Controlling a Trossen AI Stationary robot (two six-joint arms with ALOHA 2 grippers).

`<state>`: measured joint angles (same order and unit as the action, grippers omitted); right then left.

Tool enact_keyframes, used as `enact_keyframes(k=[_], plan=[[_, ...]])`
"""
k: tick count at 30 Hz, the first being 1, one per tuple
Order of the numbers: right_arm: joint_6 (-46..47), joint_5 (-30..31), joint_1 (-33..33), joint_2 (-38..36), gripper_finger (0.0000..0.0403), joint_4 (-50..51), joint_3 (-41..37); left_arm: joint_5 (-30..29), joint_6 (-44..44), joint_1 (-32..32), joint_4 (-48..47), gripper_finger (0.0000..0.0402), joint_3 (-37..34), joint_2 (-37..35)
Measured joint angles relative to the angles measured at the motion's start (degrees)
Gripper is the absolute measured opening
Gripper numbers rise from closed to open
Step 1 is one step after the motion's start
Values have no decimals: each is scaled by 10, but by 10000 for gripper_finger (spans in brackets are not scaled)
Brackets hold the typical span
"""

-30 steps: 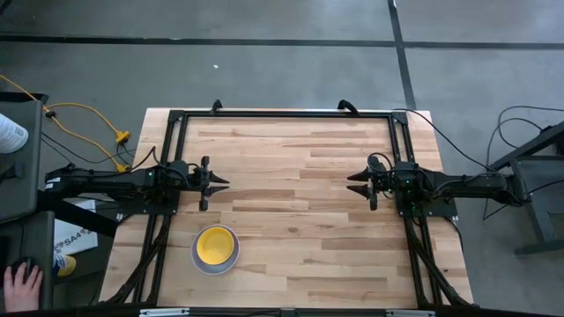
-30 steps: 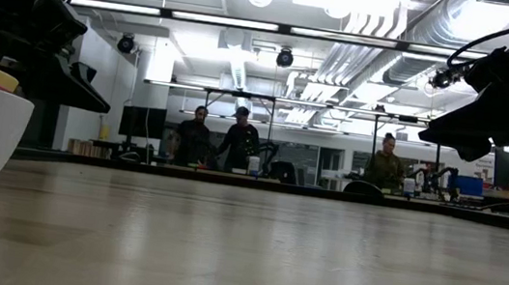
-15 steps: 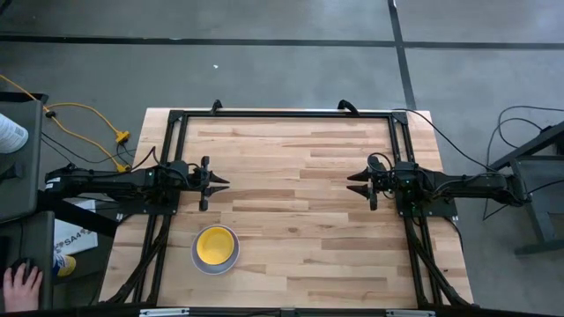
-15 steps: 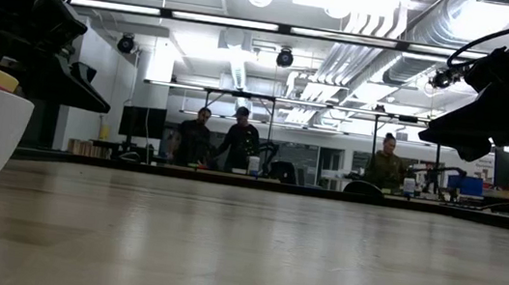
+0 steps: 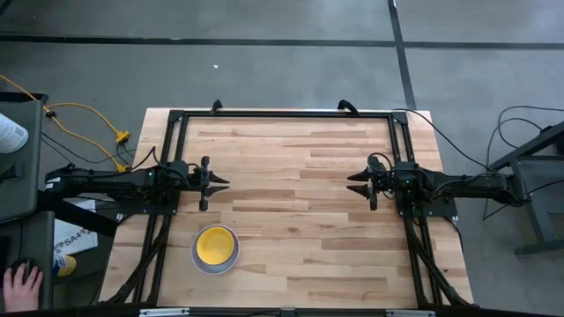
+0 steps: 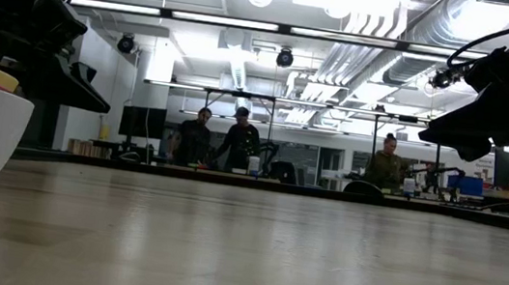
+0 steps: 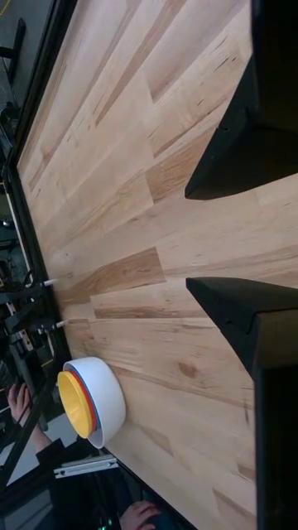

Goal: Nest bowls inside each other
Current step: Return to Home Position

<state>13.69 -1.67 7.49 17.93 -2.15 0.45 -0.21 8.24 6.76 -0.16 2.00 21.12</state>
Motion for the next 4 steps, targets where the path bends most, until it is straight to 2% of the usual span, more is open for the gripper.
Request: enact_keyframes(k=[4], plan=[[0, 0, 0, 0, 156, 0, 0, 0, 0, 0, 0, 69, 0, 0]])
